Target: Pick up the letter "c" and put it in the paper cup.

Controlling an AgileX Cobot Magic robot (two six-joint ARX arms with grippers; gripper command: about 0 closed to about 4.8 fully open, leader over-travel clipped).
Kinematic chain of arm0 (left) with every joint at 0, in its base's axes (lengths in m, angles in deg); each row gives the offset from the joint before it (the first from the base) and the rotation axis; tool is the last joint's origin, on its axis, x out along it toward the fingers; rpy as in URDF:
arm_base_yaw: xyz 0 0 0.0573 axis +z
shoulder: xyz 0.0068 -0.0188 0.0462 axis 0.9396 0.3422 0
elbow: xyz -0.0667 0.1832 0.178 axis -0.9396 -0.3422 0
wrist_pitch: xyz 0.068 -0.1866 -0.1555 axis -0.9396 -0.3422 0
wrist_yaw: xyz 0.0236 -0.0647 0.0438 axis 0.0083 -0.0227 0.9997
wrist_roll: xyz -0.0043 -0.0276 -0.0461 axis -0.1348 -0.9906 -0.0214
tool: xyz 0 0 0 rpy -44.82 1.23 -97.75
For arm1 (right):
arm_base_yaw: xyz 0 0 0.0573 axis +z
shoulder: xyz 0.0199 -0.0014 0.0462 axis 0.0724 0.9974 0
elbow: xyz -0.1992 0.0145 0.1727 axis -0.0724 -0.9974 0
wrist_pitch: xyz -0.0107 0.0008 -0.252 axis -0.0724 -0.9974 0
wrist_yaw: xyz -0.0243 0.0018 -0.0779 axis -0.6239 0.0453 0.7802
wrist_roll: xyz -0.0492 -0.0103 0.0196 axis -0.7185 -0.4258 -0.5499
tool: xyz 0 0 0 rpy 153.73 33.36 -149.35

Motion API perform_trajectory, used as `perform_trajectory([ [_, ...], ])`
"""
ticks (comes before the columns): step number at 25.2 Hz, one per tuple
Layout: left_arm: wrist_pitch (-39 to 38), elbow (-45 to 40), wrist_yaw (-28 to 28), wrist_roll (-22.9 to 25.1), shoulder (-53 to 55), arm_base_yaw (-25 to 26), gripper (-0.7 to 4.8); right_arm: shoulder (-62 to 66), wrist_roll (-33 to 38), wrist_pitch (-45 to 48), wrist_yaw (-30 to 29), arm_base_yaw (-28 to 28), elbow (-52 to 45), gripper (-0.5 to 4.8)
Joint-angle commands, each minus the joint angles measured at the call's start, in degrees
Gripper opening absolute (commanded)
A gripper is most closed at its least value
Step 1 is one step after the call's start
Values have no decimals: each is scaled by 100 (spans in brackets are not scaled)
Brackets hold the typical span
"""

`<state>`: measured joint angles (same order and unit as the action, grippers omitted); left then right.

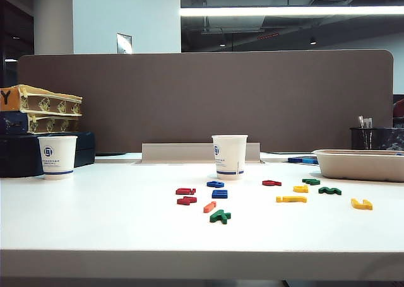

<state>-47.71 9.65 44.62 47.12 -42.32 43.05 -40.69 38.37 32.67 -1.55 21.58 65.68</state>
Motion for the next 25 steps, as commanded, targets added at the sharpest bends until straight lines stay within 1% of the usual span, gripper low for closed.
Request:
perform_trajectory([
  [1, 74, 20, -68, 4, 4, 44, -6, -28, 26, 85, 2, 11, -20, 0],
  [5, 79, 20, -350, 2, 4, 219, -5, -28, 26, 85, 2, 11, -20, 0],
  [8, 79, 20, -699, 2, 4, 573, -5, -28, 26, 85, 2, 11, -20, 0],
  [19, 120, 20, -844, 2, 4, 1351, -5, -28, 26, 85, 2, 11, -20, 0],
  [20, 125, 20, -925, 2, 4, 1530, -5, -28, 26, 85, 2, 11, -20, 0],
  [25, 125, 20, -1054, 2, 4, 1934, -5, -28, 26, 85, 2, 11, -20, 0],
])
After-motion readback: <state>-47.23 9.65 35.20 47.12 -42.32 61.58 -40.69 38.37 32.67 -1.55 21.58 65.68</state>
